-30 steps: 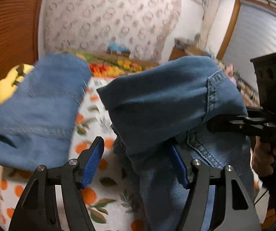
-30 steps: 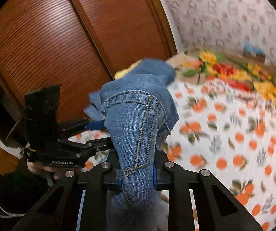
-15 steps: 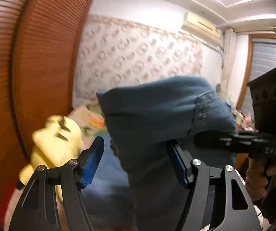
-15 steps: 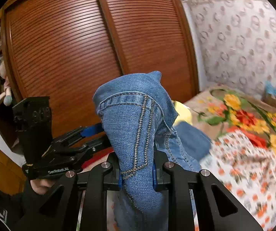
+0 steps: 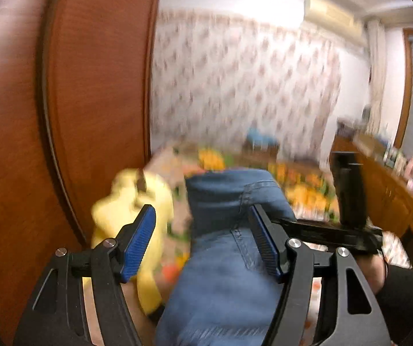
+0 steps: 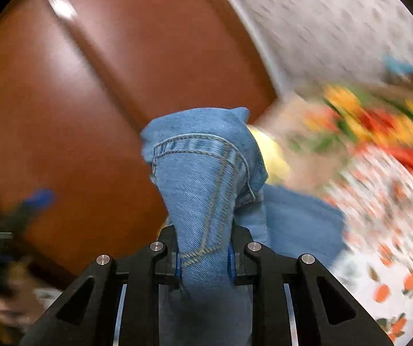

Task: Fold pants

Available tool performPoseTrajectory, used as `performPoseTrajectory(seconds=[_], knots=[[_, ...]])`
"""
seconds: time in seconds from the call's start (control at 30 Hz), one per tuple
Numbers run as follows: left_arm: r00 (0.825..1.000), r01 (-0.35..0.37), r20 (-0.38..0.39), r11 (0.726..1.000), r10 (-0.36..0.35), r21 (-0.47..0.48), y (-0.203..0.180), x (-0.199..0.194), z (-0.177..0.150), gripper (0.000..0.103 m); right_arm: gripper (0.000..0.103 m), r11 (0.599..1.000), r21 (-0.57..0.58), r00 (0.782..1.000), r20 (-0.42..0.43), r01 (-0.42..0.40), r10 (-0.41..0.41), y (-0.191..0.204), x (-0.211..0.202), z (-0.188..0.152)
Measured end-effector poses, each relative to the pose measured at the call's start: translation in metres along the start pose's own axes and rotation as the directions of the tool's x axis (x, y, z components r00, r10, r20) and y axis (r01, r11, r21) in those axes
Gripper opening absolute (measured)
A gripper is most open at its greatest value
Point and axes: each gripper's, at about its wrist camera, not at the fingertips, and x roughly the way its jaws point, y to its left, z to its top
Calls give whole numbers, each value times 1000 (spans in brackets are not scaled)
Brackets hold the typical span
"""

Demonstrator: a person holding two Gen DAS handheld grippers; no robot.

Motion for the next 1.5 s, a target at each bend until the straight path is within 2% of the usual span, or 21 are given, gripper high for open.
performPoseTrajectory(seconds=[0.03,0.1,0.13,0.2,0.3,0.4,0.47,0.53,0.57,0.6,0.63,0.67,0.73,0.77,0.8,0.87,0.97,1.0,1.17,1.33,1.5], knots=[[999,1,-35,1000,-1,3,-1,12,-7,68,26,1000,13,1000,3,21,-21,-18,7,-7],[995,8,-98,1000,-6,20,-6,32,-24,68,32,1000,13,999,30,-13,13,-36,2,-8],[993,14,-121,999,-10,30,-10,38,-31,68,42,1000,6,1000,16,-5,5,-36,5,-5],[987,26,-157,998,-16,59,-17,48,-43,68,51,999,-28,999,-20,31,-31,-40,3,-1],[982,13,-188,995,5,98,-25,56,-49,68,54,995,-77,997,-51,58,-62,-25,-7,10],[977,14,-213,995,8,101,-18,62,-50,68,57,990,-99,994,-32,97,-100,-10,-42,21],[975,12,-223,995,11,102,-20,65,-50,68,57,984,-120,991,1,134,-135,3,-59,26],[974,3,-226,995,21,104,-21,65,-51,68,57,965,-161,977,78,208,-198,17,-76,29],[974,3,-228,995,21,102,-20,69,-51,68,56,960,-170,972,115,222,-204,22,-81,32],[973,6,-229,995,17,97,-19,69,-51,68,48,964,-178,975,137,197,-174,28,-84,35],[973,7,-229,996,15,94,-19,68,-50,68,41,969,-194,982,133,156,-131,34,-83,36],[974,6,-227,996,16,94,-20,68,-49,68,39,967,-219,986,130,134,-107,43,-80,38],[974,2,-226,995,20,97,-22,68,-49,68,29,948,-290,988,120,128,-97,61,-67,36],[974,2,-227,995,20,95,-22,69,-50,68,28,940,-315,990,97,128,-102,65,-57,34],[974,2,-227,996,19,94,-22,69,-50,68,26,930,-328,986,74,166,-150,66,-45,32],[974,9,-228,996,10,85,-21,71,-51,68,23,927,-303,975,40,220,-219,51,-30,30],[975,31,-222,998,-17,62,-19,70,-51,68,23,952,-200,969,-34,232,-244,20,-15,26],[973,38,-228,998,-24,56,-19,71,-50,68,23,954,-188,969,-36,234,-245,19,-16,25],[978,21,-206,998,-10,52,-24,54,-44,68,23,948,-187,966,26,258,-258,41,-63,16],[990,41,-135,996,-30,80,-45,13,-36,68,23,939,-189,957,86,287,-275,57,-126,-29],[993,79,-93,990,-69,113,-75,-20,-35,68,23,932,-170,943,146,321,-298,77,-185,-77]])
